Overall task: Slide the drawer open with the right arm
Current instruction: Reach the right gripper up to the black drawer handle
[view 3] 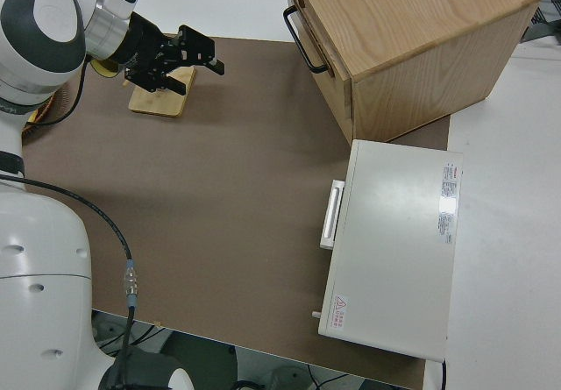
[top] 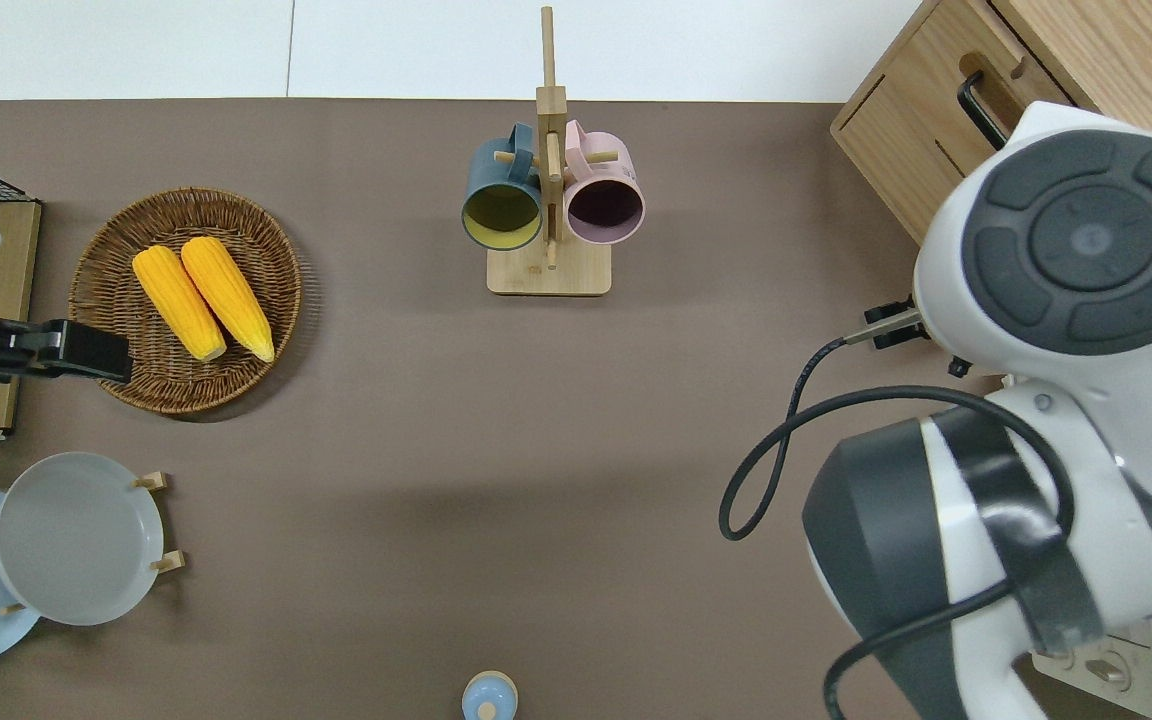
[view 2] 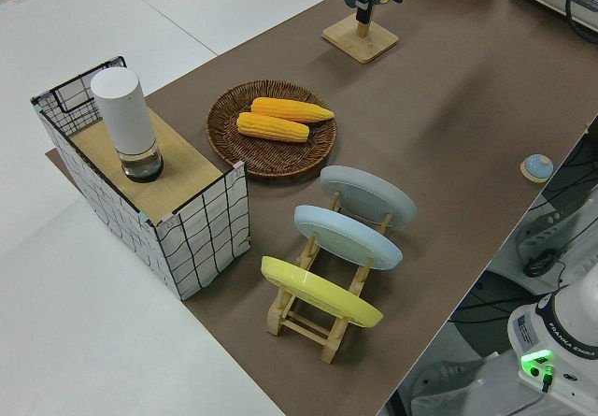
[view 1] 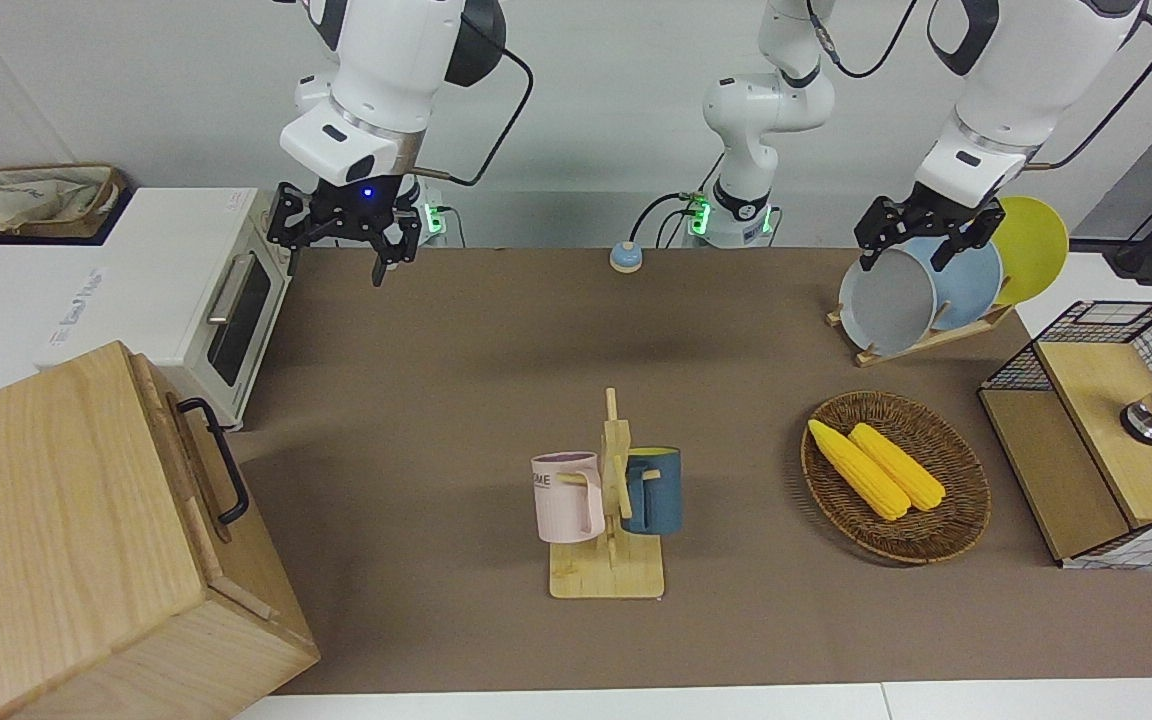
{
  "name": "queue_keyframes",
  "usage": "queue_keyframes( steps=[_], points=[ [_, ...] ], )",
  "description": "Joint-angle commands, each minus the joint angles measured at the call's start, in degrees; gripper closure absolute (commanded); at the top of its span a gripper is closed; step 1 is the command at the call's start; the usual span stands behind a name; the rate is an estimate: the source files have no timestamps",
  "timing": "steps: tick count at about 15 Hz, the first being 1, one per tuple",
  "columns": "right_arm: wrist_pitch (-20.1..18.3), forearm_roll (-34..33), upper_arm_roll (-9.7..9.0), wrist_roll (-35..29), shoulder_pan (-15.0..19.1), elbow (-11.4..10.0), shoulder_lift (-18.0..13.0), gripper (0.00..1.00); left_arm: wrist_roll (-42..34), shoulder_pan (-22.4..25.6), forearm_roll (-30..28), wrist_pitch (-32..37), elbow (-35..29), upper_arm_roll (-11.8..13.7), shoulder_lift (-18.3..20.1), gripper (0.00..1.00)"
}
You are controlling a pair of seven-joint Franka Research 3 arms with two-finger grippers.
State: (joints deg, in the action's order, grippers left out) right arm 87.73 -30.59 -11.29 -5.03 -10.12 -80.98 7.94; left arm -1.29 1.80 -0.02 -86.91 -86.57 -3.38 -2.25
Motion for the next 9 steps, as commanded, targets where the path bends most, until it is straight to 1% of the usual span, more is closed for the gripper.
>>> queue_keyframes(
  steps=[1, 2, 5, 7, 9],
  points=[
    [-0.5, -9.5, 0.04, 3.9, -2.1, -0.1, 1.6, 0.011, -0.6, 0.3, 1.0, 1.1, 1.5, -0.4, -0.7, 0.01],
    [-0.4, -12.4, 0.04, 3.9, -2.9, -0.7, 2.2, 0.011, -0.6, 0.3, 1.0, 1.1, 1.4, -0.4, -0.7, 0.01],
    [0.9, -19.7, 0.04, 3.7, -4.4, -3.5, 2.5, 0.011, -0.6, 0.3, 1.0, 1.1, 1.4, -0.4, -0.7, 0.01],
    [2.7, -23.8, 0.04, 3.2, -4.8, -5.4, 3.0, 0.011, -0.6, 0.3, 1.0, 1.1, 1.4, -0.4, -0.7, 0.01],
    [5.1, -29.0, 0.04, 2.5, -4.6, -8.1, 3.2, 0.011, -0.6, 0.3, 1.0, 1.1, 1.4, -0.4, -0.7, 0.01]
  ],
)
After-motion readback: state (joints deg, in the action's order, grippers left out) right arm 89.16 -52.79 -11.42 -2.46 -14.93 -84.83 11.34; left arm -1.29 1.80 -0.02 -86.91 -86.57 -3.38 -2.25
